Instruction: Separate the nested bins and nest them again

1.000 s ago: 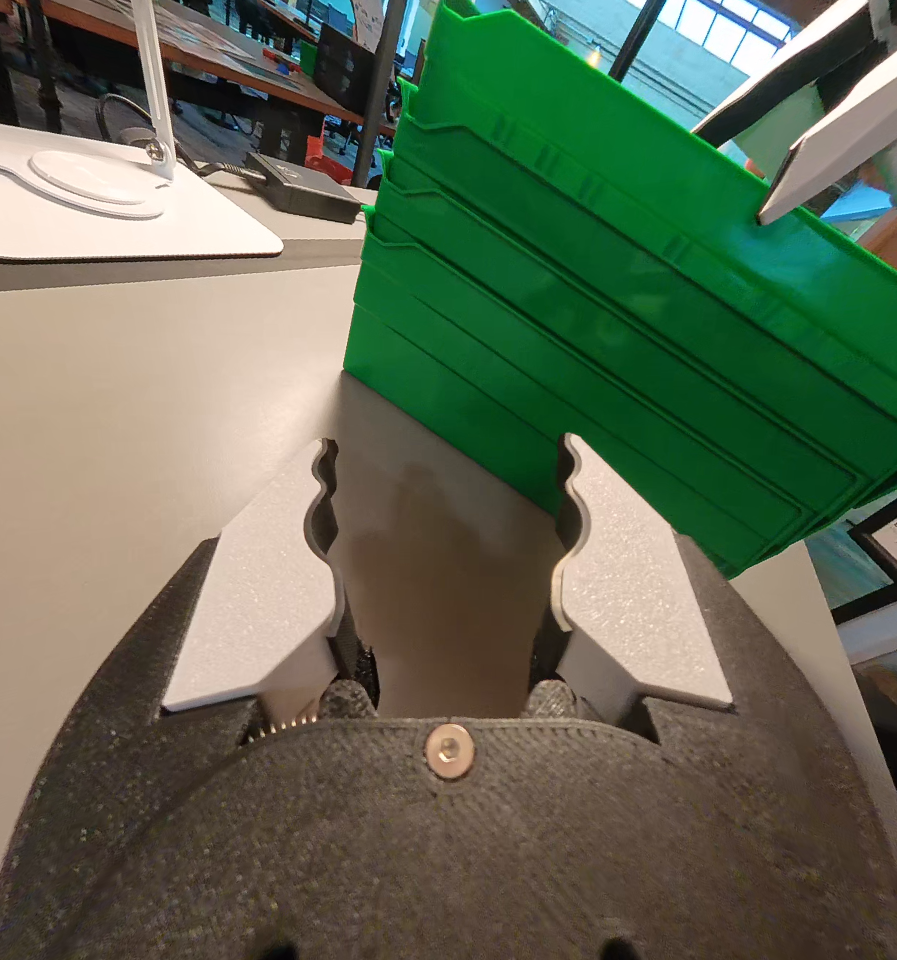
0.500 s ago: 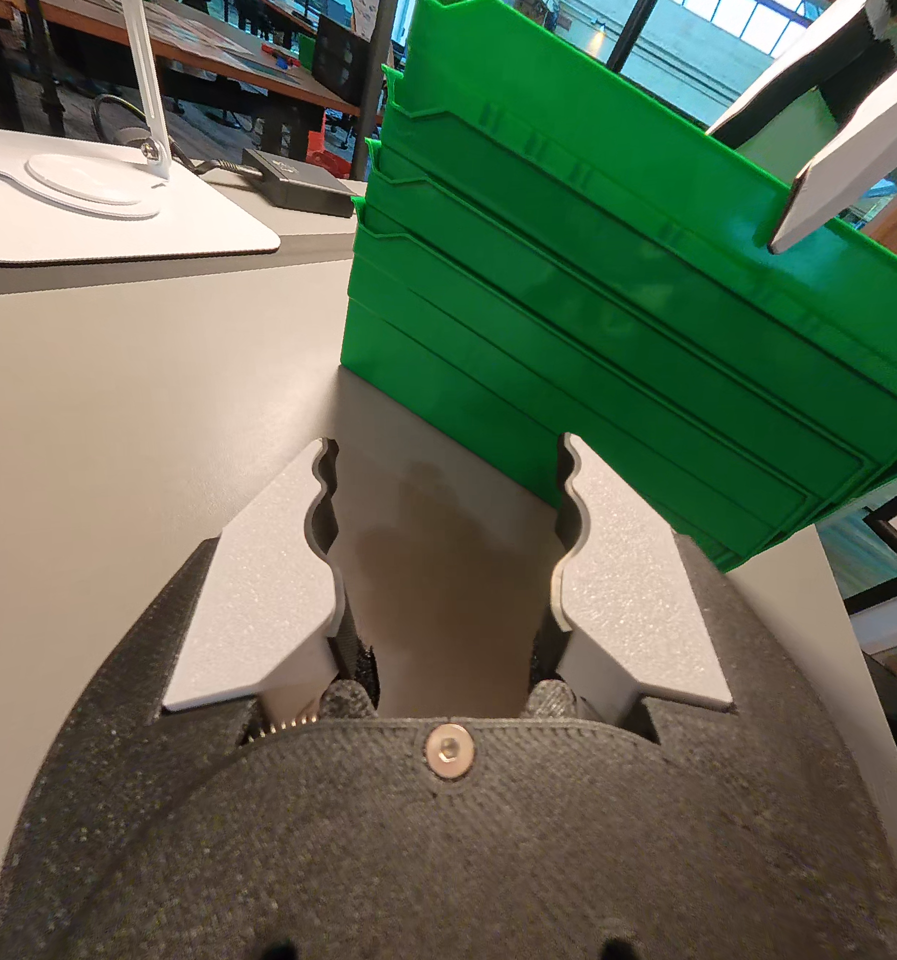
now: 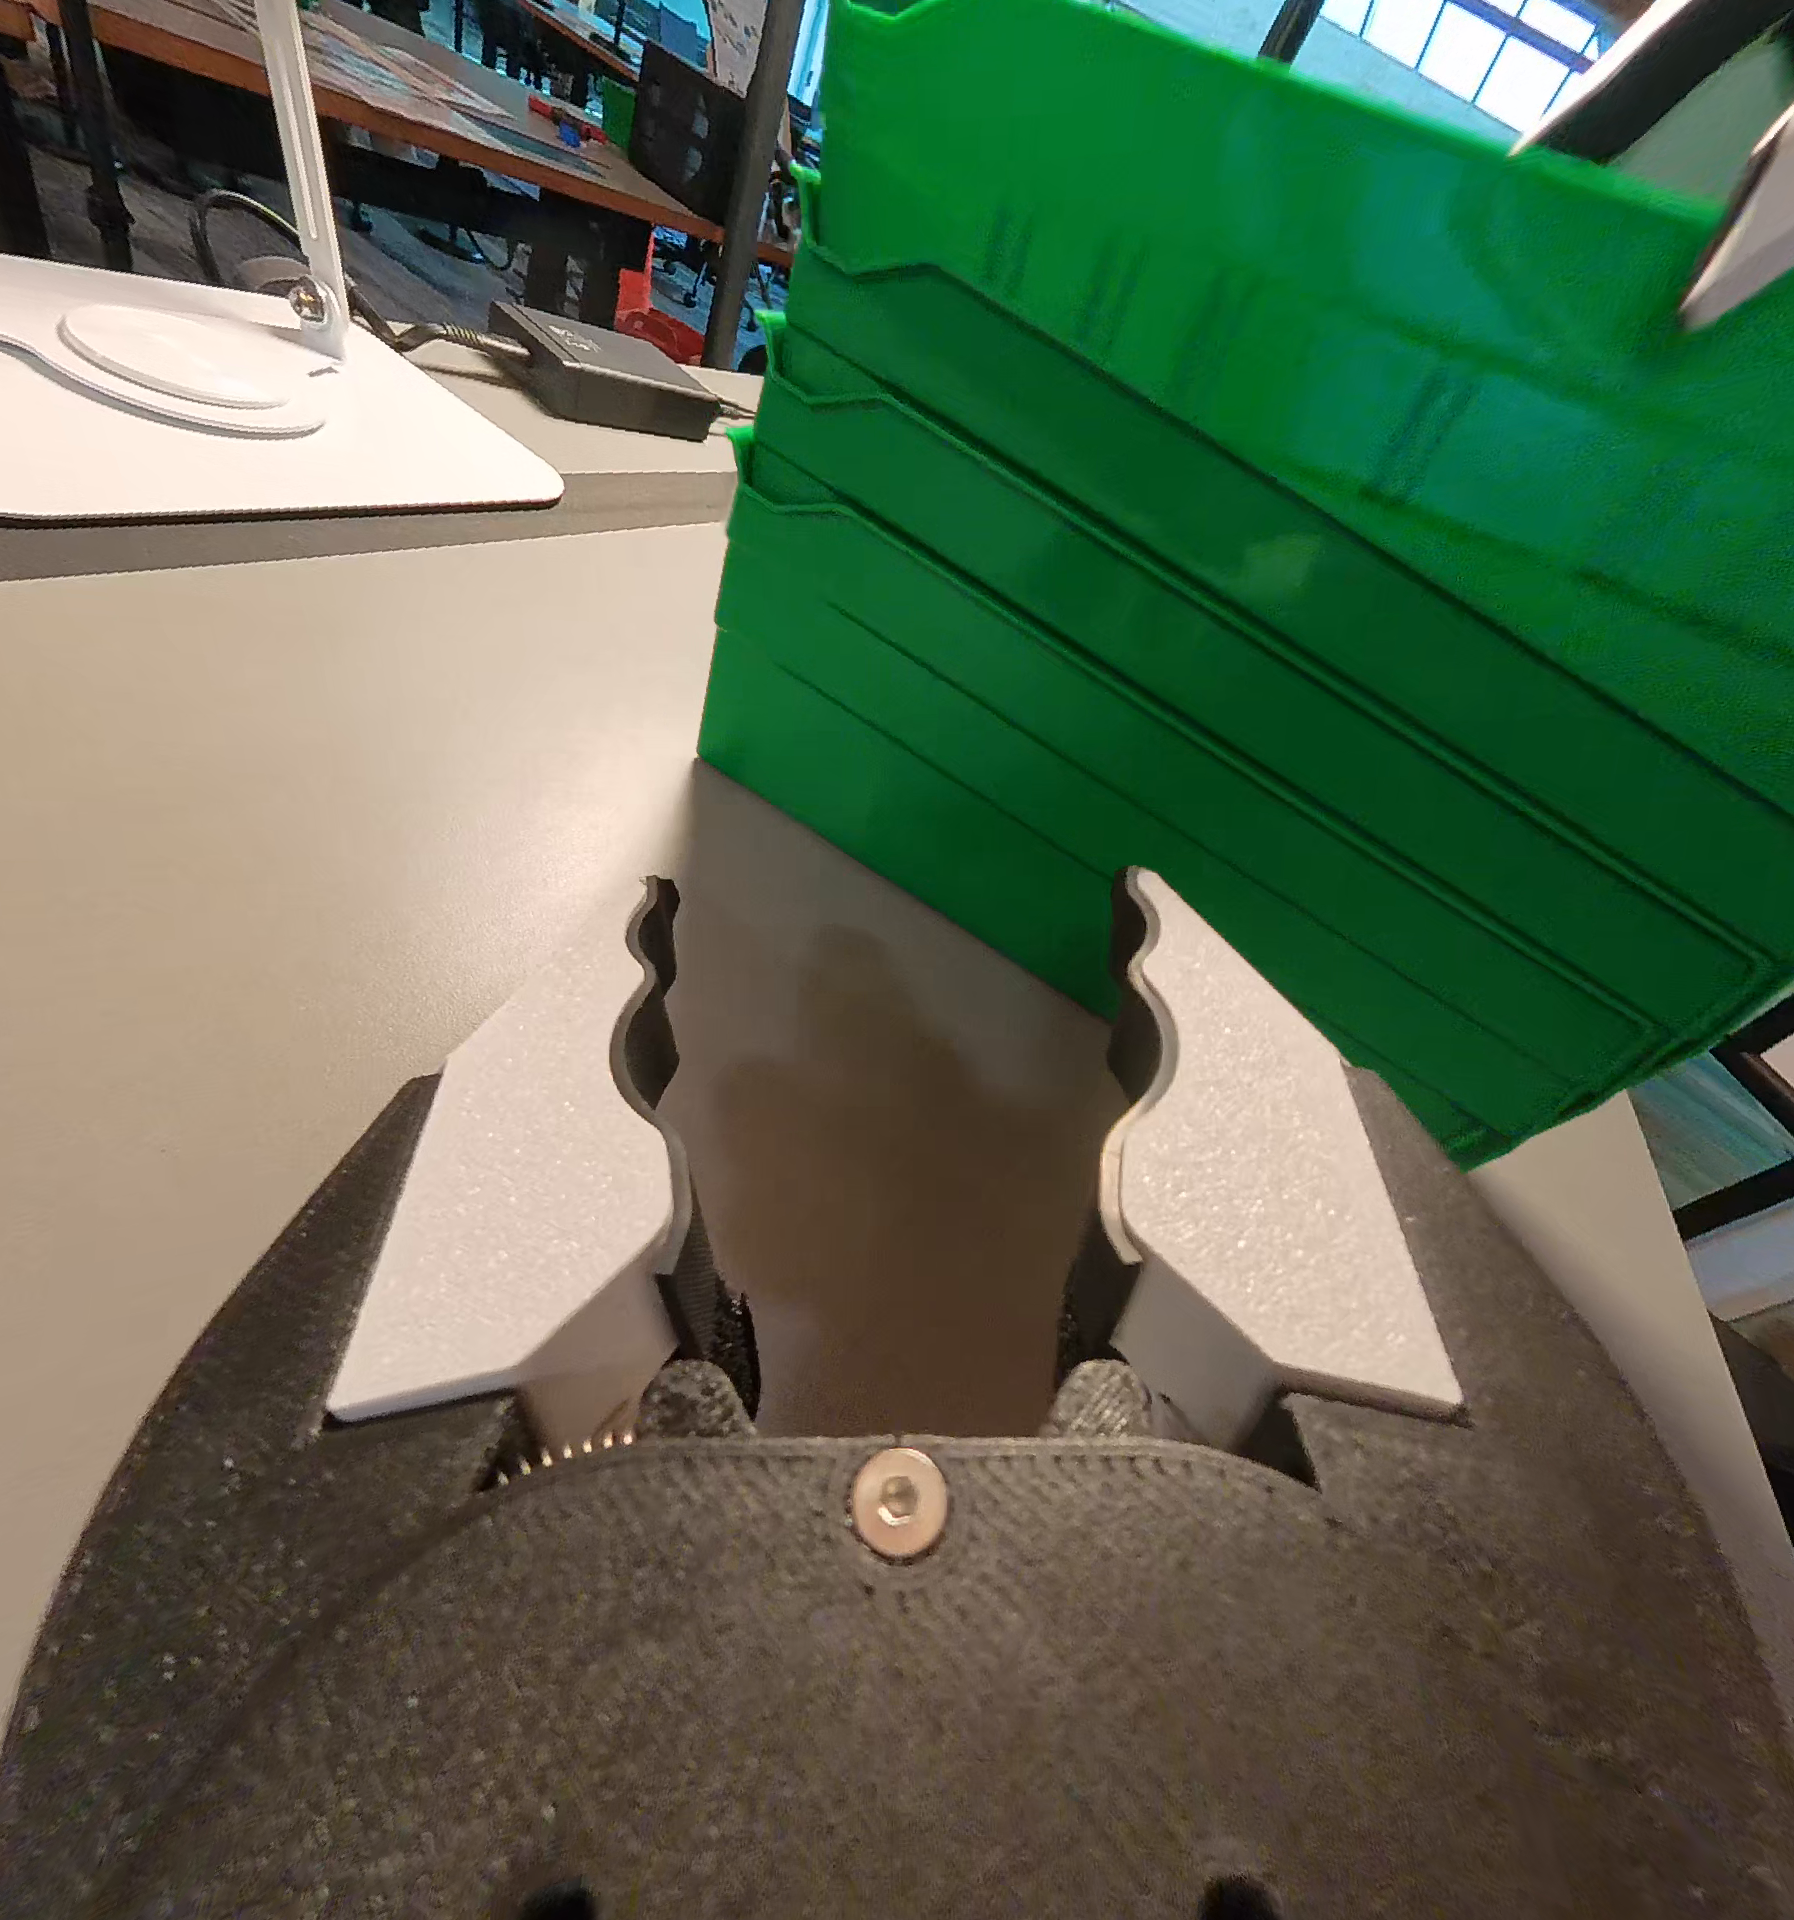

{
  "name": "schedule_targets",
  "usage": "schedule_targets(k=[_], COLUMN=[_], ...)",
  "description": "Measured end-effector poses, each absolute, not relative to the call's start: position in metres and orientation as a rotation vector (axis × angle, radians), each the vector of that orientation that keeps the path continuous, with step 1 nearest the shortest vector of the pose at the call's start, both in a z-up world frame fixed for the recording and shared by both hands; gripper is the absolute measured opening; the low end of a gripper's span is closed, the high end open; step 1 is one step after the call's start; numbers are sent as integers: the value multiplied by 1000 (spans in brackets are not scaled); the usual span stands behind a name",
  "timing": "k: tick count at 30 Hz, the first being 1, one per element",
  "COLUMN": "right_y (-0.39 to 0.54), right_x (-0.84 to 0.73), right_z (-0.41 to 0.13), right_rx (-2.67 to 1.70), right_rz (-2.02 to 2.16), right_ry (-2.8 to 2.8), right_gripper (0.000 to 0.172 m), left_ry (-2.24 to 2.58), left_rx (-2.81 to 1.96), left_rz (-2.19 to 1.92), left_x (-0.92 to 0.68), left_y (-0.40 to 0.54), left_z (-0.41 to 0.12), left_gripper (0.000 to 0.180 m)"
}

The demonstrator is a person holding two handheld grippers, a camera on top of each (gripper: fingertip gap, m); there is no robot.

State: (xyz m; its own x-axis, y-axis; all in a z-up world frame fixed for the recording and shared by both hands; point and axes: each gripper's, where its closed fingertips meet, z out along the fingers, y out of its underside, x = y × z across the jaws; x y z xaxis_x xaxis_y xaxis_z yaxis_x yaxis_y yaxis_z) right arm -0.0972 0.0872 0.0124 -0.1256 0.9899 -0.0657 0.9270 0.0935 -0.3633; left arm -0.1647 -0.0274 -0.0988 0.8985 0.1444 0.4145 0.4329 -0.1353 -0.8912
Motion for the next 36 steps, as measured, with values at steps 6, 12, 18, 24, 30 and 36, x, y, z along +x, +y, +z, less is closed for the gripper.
schedule_targets(k=[6,12,18,24,30,36], right_y=[90,130,193,243,239,238], right_x=[-90,-66,-32,-21,-10,1], right_z=[63,115,91,-5,-65,-63], right_rx=[-1857,-1831,-1925,-2014,-2084,-2029], right_rz=[567,686,734,785,912,1002], right_ry=[-2132,-1988,-1837,-1701,-1695,-1647], right_gripper=[101,101,102,15,34,62], left_ry=[-442,-440,-438,-439,-453,-467], left_rx=[-1707,-1707,-1706,-1705,-1695,-1686], left_rz=[-267,-268,-265,-259,-263,-272], left_x=[-164,-164,-163,-164,-165,-167], left_y=[-27,-27,-27,-28,-29,-29], left_z=[-99,-99,-98,-98,-98,-97], left_gripper=[84,84,84,84,84,84])
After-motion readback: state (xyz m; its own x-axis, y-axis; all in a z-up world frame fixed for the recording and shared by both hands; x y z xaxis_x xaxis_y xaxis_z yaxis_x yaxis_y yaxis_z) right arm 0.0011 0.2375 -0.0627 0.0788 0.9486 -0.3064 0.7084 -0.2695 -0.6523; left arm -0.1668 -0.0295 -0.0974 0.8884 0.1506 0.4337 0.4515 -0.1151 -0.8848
